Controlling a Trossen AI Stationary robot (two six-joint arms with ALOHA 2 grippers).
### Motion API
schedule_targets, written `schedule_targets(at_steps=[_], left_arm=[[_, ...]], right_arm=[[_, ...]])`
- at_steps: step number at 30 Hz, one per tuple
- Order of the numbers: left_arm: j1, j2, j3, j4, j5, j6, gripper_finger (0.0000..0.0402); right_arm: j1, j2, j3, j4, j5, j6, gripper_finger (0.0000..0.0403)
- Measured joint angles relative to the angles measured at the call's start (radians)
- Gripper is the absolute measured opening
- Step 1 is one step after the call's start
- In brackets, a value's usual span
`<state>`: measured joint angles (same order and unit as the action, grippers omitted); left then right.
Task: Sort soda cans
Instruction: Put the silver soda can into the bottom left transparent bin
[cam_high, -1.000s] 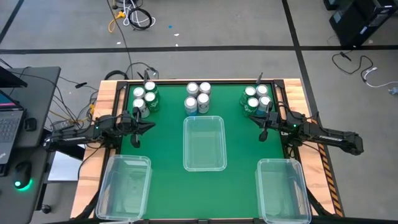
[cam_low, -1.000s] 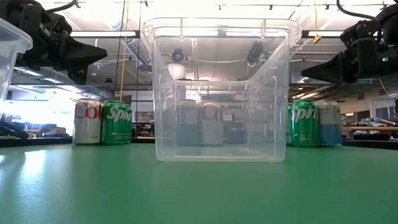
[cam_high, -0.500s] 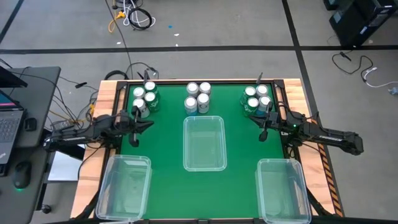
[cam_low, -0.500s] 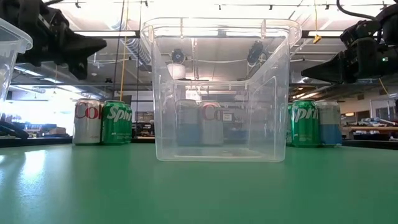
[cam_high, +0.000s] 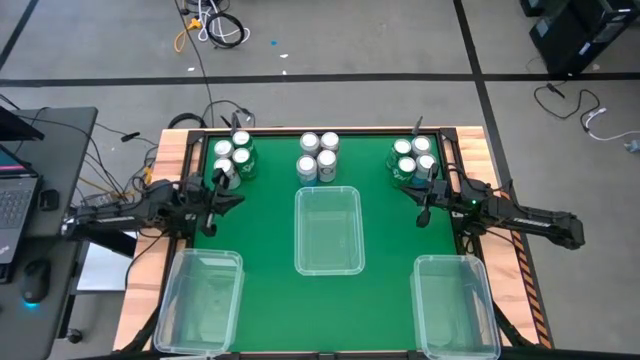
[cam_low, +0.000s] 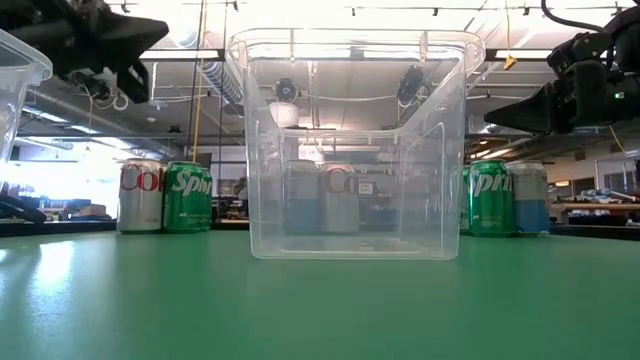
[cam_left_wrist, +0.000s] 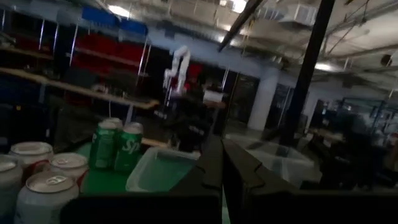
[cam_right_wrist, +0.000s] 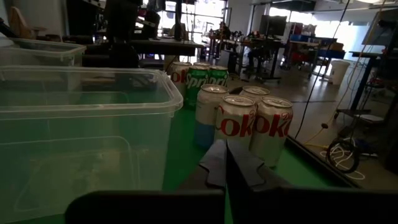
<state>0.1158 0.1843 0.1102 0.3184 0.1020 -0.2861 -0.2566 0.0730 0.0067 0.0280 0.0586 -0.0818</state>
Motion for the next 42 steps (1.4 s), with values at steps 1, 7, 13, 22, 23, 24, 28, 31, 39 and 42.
schedule_targets(at_steps=[1, 7, 13, 22, 23, 24, 28, 31, 39, 42], left_arm=[[0.0, 0.036, 0.02, -0.009, 0.002, 0.016, 0.0002], [0.0, 0.286, 0.232, -0.138, 0.053, 0.069, 0.0002], [0.0, 0.505, 0.539, -0.537, 0.109, 0.136, 0.0002], [0.0, 0.68, 0.943, -1.125, -0.111, 0.231, 0.0002], [0.0, 0.689, 0.974, -1.178, -0.14, 0.231, 0.0002], [0.0, 0.695, 1.007, -1.235, -0.17, 0.231, 0.0002], [0.003, 0.701, 1.101, -1.416, -0.284, 0.184, 0.0002], [0.024, 0.702, 1.13, -1.521, -0.303, 0.132, 0.0002], [0.168, 0.763, 1.133, -1.673, -0.299, 0.157, 0.0001], [0.261, 0.811, 1.133, -1.718, -0.259, 0.192, 0.0001]], right_arm=[[0.0, 0.0, 0.0, 0.0, 0.0, 0.0, 0.0], [0.0, 0.0, 0.0, 0.0, 0.0, 0.0, 0.0], [0.0, 0.0, 0.0, 0.0, 0.0, 0.0, 0.0], [0.0, 0.0, 0.0, 0.0, 0.0, 0.0, 0.0], [0.0, 0.0, 0.0, 0.0, 0.0, 0.0, 0.0], [0.0, 0.0, 0.0, 0.0, 0.0, 0.0, 0.0], [0.0, 0.0, 0.0, 0.0, 0.0, 0.0, 0.0], [0.0, 0.0, 0.0, 0.0, 0.0, 0.0, 0.0], [0.0, 0.0, 0.0, 0.0, 0.0, 0.0, 0.0], [0.0, 0.0, 0.0, 0.0, 0.0, 0.0, 0.0]])
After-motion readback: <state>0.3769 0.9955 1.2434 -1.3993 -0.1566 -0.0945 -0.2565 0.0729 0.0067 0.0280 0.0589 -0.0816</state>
